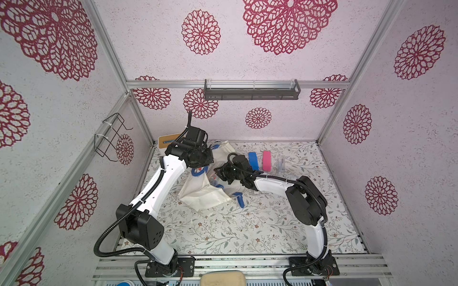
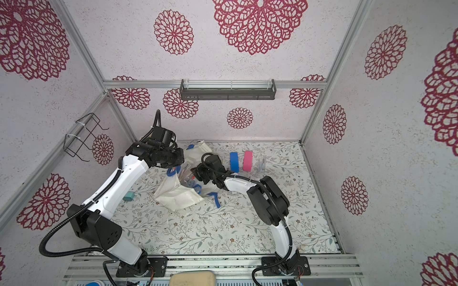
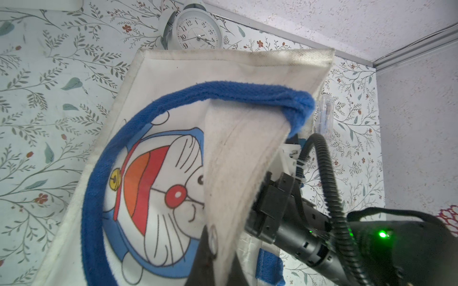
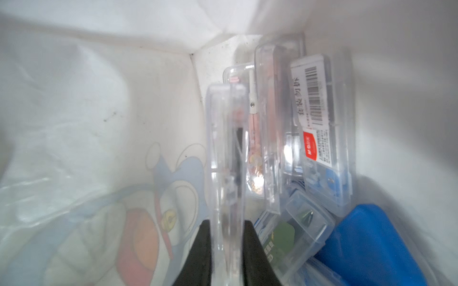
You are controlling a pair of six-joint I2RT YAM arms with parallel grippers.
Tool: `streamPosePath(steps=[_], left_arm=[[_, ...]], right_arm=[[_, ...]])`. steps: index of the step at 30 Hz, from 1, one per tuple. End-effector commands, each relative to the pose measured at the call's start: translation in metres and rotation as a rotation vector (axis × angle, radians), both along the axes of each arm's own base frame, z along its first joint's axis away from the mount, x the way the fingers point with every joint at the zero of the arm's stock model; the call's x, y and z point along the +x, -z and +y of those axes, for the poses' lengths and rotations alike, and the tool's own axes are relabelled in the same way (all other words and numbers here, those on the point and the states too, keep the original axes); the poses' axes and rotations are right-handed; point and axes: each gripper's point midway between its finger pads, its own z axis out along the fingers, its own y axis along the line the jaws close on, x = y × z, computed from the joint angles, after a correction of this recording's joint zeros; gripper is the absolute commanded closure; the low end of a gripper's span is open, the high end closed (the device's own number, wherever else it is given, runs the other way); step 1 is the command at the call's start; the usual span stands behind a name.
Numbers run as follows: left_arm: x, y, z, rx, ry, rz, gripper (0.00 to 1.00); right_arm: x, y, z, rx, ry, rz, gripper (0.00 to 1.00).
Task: Take out the compass set from the canvas bag
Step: Pick up the compass set from the canvas bag.
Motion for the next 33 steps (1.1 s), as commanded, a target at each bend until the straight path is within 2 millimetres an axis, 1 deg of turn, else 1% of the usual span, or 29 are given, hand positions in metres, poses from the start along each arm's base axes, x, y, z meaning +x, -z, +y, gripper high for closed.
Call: streamPosePath(steps=[1, 4, 8, 15, 16, 19, 21, 23, 26, 28, 30, 33], left_arm=[[0.016, -0.030, -0.005, 0.009, 0.040, -0.123, 1.00], [0.020, -0.038, -0.008, 0.018, 0.077, -0.153, 1.00], [0.024, -0.047, -0.017, -0.001, 0.145, -0.200, 1.00], [0.022, -0.061, -0.021, -0.011, 0.208, -0.280, 1.00], [0.020, -0.060, -0.021, -0.014, 0.213, -0.270, 1.00], [0.018, -0.050, -0.018, -0.024, 0.211, -0.225, 1.00], [0.014, -0.046, -0.021, -0.045, 0.229, -0.214, 1.00], [0.013, -0.046, -0.022, -0.060, 0.232, -0.222, 1.00], [0.014, -0.045, -0.017, -0.063, 0.209, -0.226, 1.00], [0.015, -0.043, -0.015, -0.081, 0.205, -0.217, 1.00], [0.016, -0.041, -0.012, -0.089, 0.196, -0.208, 1.00], [0.017, -0.040, -0.009, -0.096, 0.189, -0.205, 1.00]], right_arm=[[0.006, -0.046, -0.009, 0.049, 0.004, -0.090, 0.91], [0.007, -0.053, -0.015, 0.030, 0.003, -0.107, 0.91], [0.008, -0.061, -0.026, -0.023, 0.005, -0.141, 0.91], [0.010, -0.069, -0.047, -0.116, 0.022, -0.183, 0.91], [0.011, -0.071, -0.050, -0.127, 0.024, -0.193, 0.91], [0.013, -0.075, -0.059, -0.167, 0.030, -0.219, 0.91], [0.014, -0.083, -0.065, -0.191, 0.029, -0.248, 0.91], [0.014, -0.093, -0.069, -0.214, 0.019, -0.287, 0.91], [0.014, -0.108, -0.074, -0.255, -0.029, -0.359, 0.91], [0.012, -0.113, -0.077, -0.274, -0.080, -0.403, 0.91], [0.010, -0.116, -0.086, -0.270, -0.129, -0.436, 0.91], [0.007, -0.119, -0.102, -0.210, -0.193, -0.468, 0.90]])
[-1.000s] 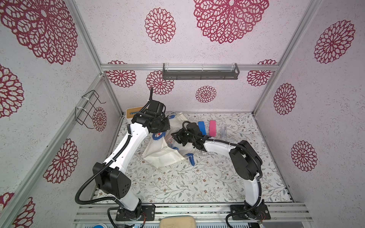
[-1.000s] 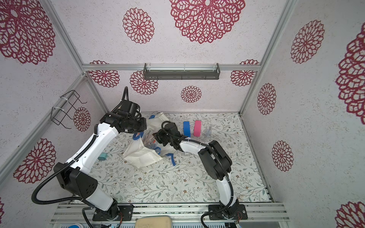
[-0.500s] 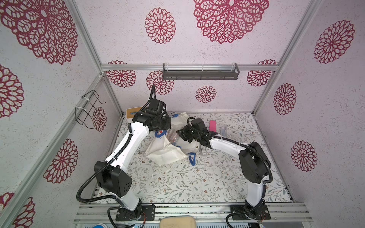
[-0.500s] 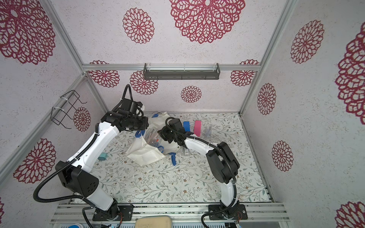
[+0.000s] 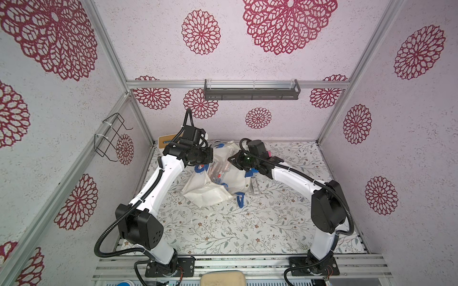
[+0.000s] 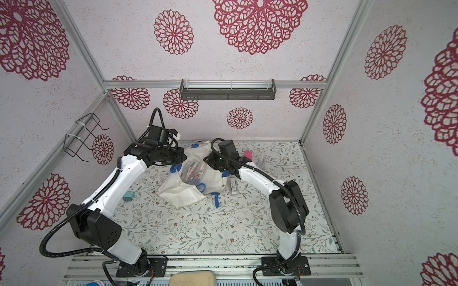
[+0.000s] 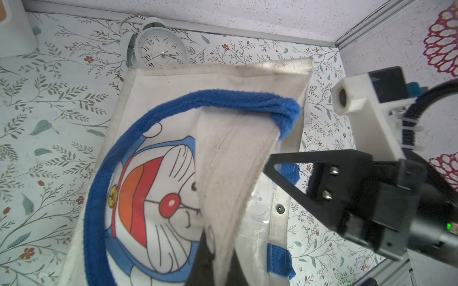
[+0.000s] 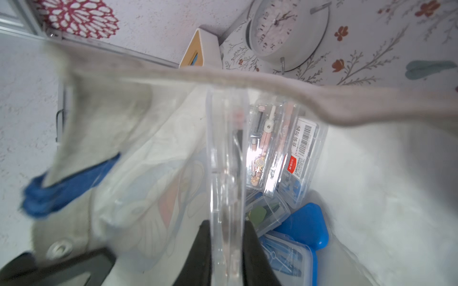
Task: Take out the compass set from the canvas bag
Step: Pick up the compass set from the canvas bag, then place the compass set at the center of the board.
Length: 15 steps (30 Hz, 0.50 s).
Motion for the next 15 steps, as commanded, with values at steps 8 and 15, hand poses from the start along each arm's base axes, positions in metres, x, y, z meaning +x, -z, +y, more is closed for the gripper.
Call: streamPosePath(steps=[8, 15], left_arm=[[0.010, -0.034, 0.003, -0.088, 0.000, -0.111, 1.00], [0.011, -0.039, 0.007, -0.094, 0.003, -0.118, 1.00]], right_arm=[[-0.013, -0.067, -0.081, 0.060, -0.200, -0.220, 0.90], [-0.008, -0.012, -0.169, -0.136, -0.096, -0.140, 0.89]])
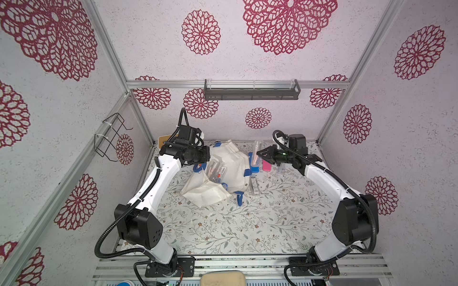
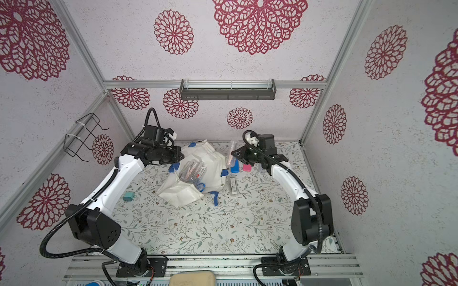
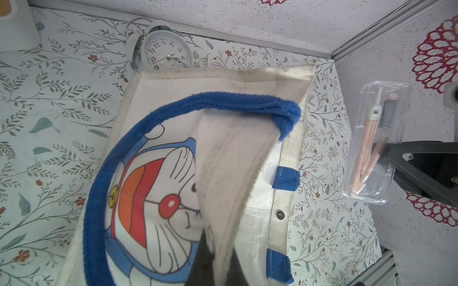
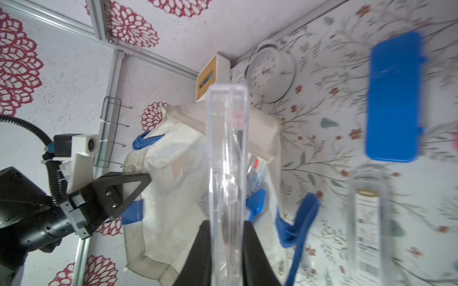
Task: Take out the compass set from the canvas bag
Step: Place the compass set at the center of the board.
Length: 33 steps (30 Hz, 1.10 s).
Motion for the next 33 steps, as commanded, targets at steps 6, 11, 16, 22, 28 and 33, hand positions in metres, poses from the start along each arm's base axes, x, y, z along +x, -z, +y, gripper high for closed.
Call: streamPosePath(steps=[6, 11, 16, 22, 28, 33], left_arm=[[0.006, -0.042, -0.005, -0.059, 0.046, -0.127, 1.00], [0.005, -0.044, -0.010, -0.072, 0.070, -0.124, 1.00], [0.003, -0.041, -0.013, -0.092, 0.078, -0.106, 1.00], [0.000, -0.038, -0.017, -0.115, 0.078, -0.090, 1.00], [-0.003, -0.036, -0.018, -0.119, 0.079, -0.080, 1.00], [-0.004, -0.036, -0.019, -0.120, 0.073, -0.075, 1.00]], right_arm=[[-0.020, 0.100, -0.045, -0.325, -0.057, 0.160, 0.90], [-0.024, 0.143, -0.046, -0.370, -0.081, 0.240, 0.89], [-0.027, 0.175, -0.040, -0.421, -0.122, 0.293, 0.89], [-0.030, 0.192, -0.032, -0.464, -0.164, 0.316, 0.89], [-0.038, 0.206, -0.031, -0.466, -0.174, 0.355, 0.87], [-0.043, 0.216, -0.034, -0.473, -0.161, 0.380, 0.83]])
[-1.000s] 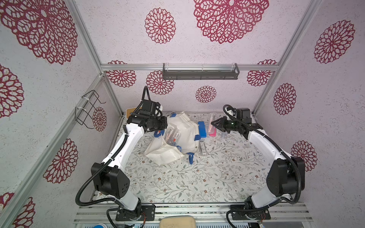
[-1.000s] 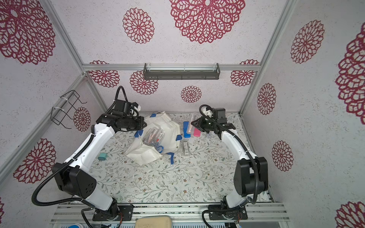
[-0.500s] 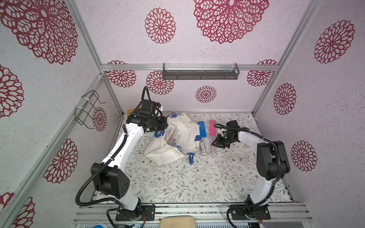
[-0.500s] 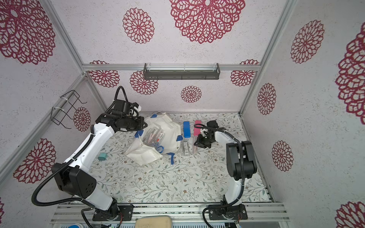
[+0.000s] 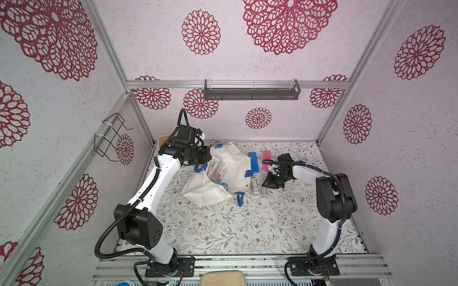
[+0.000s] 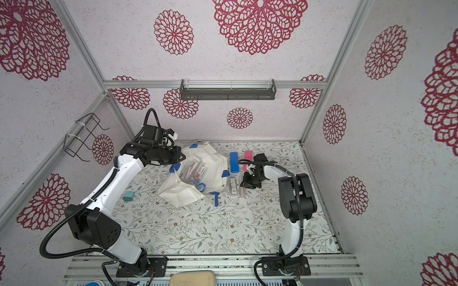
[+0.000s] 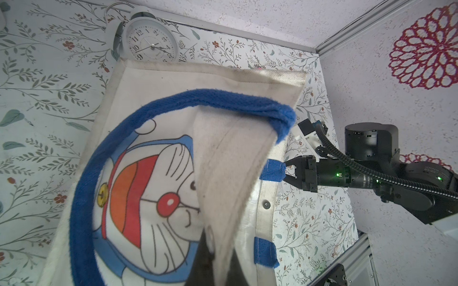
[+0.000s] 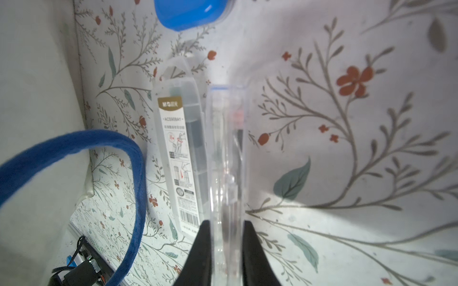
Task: Take out the compass set from the canvas bag
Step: Place the compass set at the center of the board.
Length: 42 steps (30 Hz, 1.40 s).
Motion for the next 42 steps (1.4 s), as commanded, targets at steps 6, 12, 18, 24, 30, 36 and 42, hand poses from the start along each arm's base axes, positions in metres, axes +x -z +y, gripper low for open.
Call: streamPosePath(steps=[6, 12, 18, 24, 30, 36, 42], left_arm=[[0.002, -0.035, -0.013, -0.051, 0.024, -0.114, 1.00], [-0.001, -0.038, -0.015, 0.018, 0.016, -0.180, 1.00], [-0.006, -0.045, -0.018, 0.063, 0.042, -0.248, 1.00], [-0.006, -0.043, -0.023, 0.060, 0.061, -0.248, 1.00], [-0.004, -0.045, -0.027, 0.087, 0.072, -0.286, 1.00], [-0.003, -0.050, -0.033, 0.090, 0.085, -0.320, 1.00], [-0.003, -0.051, -0.039, 0.088, 0.096, -0.349, 1.00]], right_arm=[[-0.002, 0.008, -0.010, -0.055, 0.022, 0.007, 0.73], [0.005, -0.004, -0.017, -0.078, 0.079, -0.021, 0.55], [0.018, -0.033, -0.023, -0.094, 0.145, -0.080, 0.42], [0.027, -0.071, -0.030, -0.108, 0.203, -0.149, 0.36], [0.030, -0.114, -0.029, -0.058, 0.259, -0.215, 0.35], [0.026, -0.156, -0.013, 0.057, 0.326, -0.252, 0.40], [0.015, -0.188, 0.039, 0.204, 0.337, -0.259, 0.51]])
